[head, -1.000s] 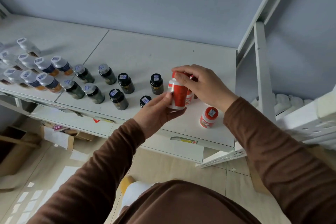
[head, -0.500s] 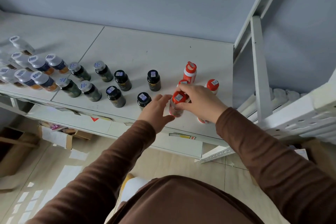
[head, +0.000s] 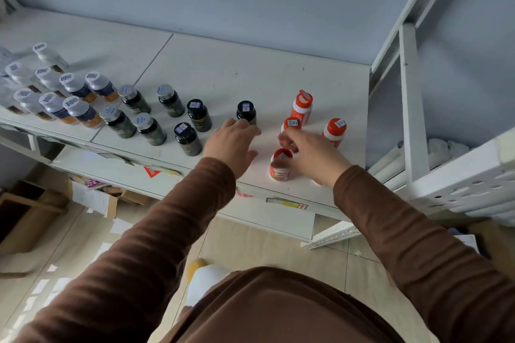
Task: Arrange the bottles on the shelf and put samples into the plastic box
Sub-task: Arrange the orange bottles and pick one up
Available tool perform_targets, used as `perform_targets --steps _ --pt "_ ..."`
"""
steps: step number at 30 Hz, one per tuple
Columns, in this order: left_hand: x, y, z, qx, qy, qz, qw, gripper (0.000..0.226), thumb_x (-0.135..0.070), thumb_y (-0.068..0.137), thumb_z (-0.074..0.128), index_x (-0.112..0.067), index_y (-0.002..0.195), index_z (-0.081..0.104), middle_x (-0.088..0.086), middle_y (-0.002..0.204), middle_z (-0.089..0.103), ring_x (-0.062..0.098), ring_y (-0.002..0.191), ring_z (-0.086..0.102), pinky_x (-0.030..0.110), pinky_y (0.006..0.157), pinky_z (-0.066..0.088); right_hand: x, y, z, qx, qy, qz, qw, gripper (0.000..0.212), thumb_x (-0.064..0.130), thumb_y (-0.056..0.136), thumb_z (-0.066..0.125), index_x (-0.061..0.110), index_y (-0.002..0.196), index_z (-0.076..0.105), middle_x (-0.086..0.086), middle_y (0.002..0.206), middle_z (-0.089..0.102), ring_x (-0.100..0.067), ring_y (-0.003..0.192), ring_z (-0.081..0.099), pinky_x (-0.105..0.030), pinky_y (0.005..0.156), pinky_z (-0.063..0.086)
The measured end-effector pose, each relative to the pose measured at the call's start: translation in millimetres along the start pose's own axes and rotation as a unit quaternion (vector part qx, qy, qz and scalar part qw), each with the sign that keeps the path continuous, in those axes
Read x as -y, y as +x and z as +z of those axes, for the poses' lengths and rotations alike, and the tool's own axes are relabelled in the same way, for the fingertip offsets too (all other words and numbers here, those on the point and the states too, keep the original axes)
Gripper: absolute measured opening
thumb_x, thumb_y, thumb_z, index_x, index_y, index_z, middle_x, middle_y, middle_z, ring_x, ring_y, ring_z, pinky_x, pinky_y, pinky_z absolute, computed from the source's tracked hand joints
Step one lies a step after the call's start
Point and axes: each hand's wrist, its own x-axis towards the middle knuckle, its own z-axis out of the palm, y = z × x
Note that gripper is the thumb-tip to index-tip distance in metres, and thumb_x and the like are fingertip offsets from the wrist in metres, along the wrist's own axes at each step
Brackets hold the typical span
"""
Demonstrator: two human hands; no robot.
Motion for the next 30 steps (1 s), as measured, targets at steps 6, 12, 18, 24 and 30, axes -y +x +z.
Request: perform_targets --steps 6,12,18,24,30 --pt "2 15 -4 0.009 0.001 -0.003 1.0 0.043 -0.033 0.087 0.066 -0.024 0.127 0.056 0.0 0.128 0.054 0.023 0.118 0.046 0.039 0.094 0.045 -11 40 -25 -0.097 -0.098 -0.005 0.99 0.048 0.004 0.09 0.057 0.024 0.134 0.052 -0.006 0.141 0.048 -0.027 0.125 0.047 -0.036 0.099 0.041" --pt "-2 26 -1 0.022 0.0 -0.005 1.0 0.042 -0.036 0.087 0.066 -0.026 0.126 0.056 0.001 0.129 0.054 0.023 0.119 0.046 0.04 0.096 0.046 -15 56 -9 -0.032 -0.168 -0.029 0.985 0.049 -0.003 0.084 0.06 0.02 0.127 0.055 -0.007 0.126 0.054 -0.031 0.119 0.051 -0.042 0.097 0.047" --pt "-5 28 -6 0.019 -0.151 -0.033 0.988 0.049 -0.035 0.088 0.065 -0.023 0.133 0.05 0.002 0.131 0.057 0.022 0.115 0.054 0.036 0.095 0.045 -3 47 -43 -0.11 -0.006 -0.022 0.994 0.033 0.018 0.095 0.057 0.023 0.128 0.058 -0.007 0.124 0.059 -0.025 0.113 0.056 -0.03 0.092 0.042" --pt "-17 27 -22 0.057 -0.622 -0.074 0.777 0.038 -0.032 0.1 0.048 -0.012 0.132 0.05 0.011 0.117 0.061 0.02 0.102 0.062 0.033 0.093 0.052 30 31 -82 -0.18 0.119 -0.009 0.976 0.035 0.048 0.092 0.056 0.02 0.11 0.064 0.002 0.108 0.067 -0.016 0.099 0.061 -0.028 0.084 0.049" --pt "-23 27 -35 0.206 -0.832 -0.141 0.495 0.058 -0.058 0.096 0.034 -0.007 0.106 0.06 0.011 0.072 0.057 0.017 0.057 0.052 0.027 0.06 0.049 53 22 -90 -0.191 0.308 -0.023 0.932 0.044 0.055 0.084 0.066 0.012 0.096 0.065 0.008 0.08 0.063 -0.006 0.068 0.058 -0.021 0.062 0.051"
